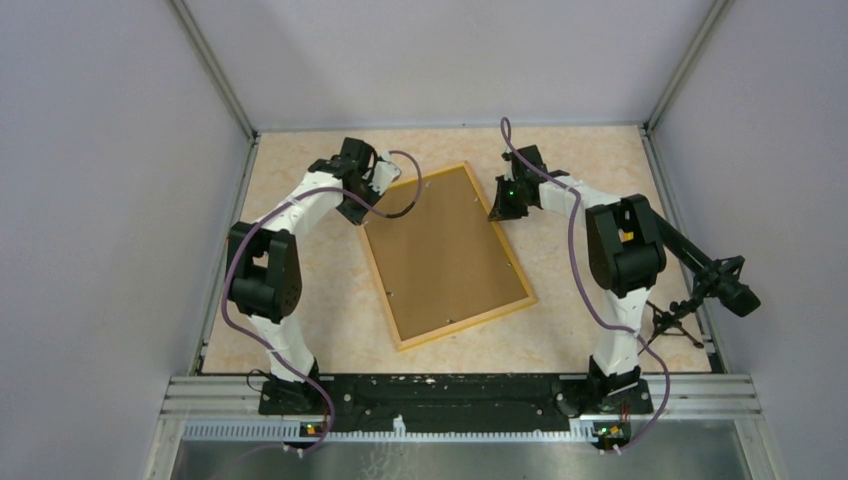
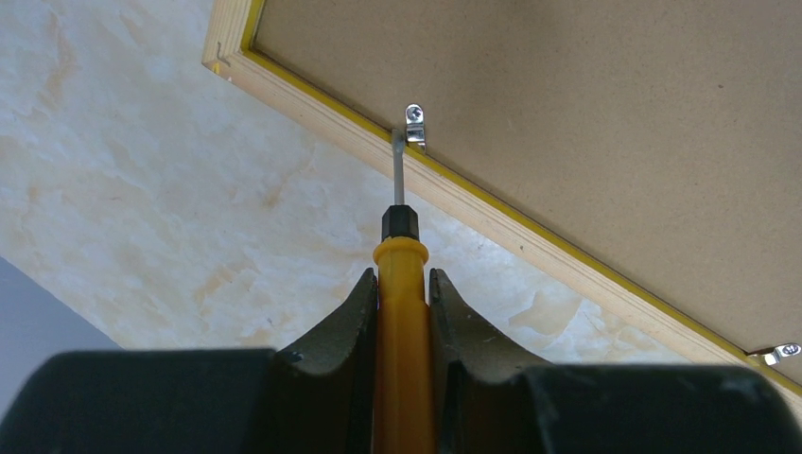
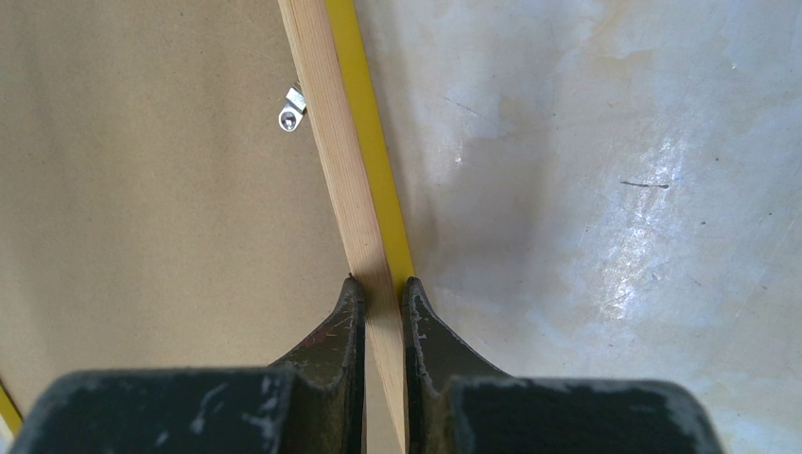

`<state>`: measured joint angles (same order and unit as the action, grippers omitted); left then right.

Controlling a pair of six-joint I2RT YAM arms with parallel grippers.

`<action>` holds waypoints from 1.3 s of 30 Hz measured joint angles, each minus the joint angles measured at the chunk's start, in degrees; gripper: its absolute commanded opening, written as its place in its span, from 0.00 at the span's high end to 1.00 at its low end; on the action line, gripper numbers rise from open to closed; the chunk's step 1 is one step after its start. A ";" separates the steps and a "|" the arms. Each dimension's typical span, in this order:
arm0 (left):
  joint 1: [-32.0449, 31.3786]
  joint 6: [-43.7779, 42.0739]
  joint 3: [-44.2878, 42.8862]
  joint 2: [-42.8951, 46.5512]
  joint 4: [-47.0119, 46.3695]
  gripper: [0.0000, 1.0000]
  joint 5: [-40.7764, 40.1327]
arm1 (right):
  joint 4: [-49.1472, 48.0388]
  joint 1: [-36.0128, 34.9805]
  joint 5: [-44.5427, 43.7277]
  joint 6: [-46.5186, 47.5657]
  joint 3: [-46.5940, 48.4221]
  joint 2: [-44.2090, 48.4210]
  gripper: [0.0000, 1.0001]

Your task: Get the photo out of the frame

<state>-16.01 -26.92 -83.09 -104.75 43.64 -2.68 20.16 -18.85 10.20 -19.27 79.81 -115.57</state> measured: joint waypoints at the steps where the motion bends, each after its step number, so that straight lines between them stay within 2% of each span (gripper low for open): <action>1: 0.02 -0.04 0.24 0.11 0.04 1.00 0.11 | 0.00 0.00 0.00 0.00 0.02 0.00 1.00; 22: -2.10 0.20 1.46 0.63 3.43 1.00 5.07 | 0.13 0.00 0.00 -0.02 0.09 0.00 1.00; 23: -2.05 0.33 1.46 0.63 3.45 1.00 5.35 | 0.15 0.00 0.02 0.00 0.11 0.00 0.98; 27: -1.77 0.61 1.01 0.63 4.20 1.00 9.29 | 0.24 0.02 0.46 1.09 0.20 -0.02 0.73; 31: -0.33 0.68 -0.63 0.63 6.01 1.00 15.67 | 2.38 0.52 1.73 3.39 0.15 0.00 0.41; 36: 3.82 0.74 -3.43 1.46 7.67 1.00 22.27 | 6.82 1.07 4.31 11.30 0.24 1.86 0.14; 39: 6.84 1.27 -4.35 2.75 8.09 1.00 25.68 | 9.03 1.16 7.13 17.68 1.84 2.25 0.06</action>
<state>-9.17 -25.65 -87.44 -102.00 51.72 23.00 29.19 -17.69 17.32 -1.58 81.65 -113.32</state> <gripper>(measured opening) 0.243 0.879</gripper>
